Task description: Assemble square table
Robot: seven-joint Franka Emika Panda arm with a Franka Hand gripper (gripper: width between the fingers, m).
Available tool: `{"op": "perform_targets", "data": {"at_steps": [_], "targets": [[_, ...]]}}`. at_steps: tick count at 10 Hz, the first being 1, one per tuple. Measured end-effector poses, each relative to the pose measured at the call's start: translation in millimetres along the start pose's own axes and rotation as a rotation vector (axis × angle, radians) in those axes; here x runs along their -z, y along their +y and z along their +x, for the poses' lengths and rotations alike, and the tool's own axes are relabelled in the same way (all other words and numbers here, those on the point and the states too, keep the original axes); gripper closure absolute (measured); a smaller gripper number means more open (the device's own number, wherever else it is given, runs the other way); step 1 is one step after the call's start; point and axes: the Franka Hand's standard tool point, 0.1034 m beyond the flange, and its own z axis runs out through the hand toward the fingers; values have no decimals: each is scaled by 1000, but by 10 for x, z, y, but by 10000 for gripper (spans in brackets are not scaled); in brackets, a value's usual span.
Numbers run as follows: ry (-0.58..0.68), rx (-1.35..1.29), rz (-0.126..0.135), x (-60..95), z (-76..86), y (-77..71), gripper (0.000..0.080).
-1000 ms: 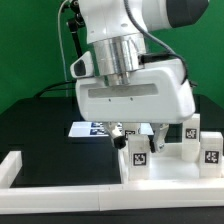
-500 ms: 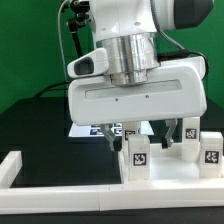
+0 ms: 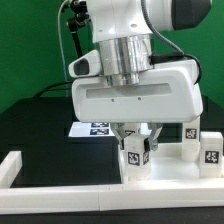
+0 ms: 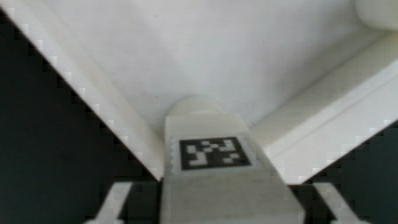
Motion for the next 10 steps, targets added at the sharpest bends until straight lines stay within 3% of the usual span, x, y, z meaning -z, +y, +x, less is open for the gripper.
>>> {"op": "perform_targets", "data": {"at_steps": [3, 5, 7, 10], "targets": [[-30, -371, -5, -2, -11, 7, 505], [-99, -767, 19, 18, -31, -59, 506], [-109, -1077, 23, 41, 8, -100, 506], [-97, -1285, 23, 26, 28, -68, 505]]}}
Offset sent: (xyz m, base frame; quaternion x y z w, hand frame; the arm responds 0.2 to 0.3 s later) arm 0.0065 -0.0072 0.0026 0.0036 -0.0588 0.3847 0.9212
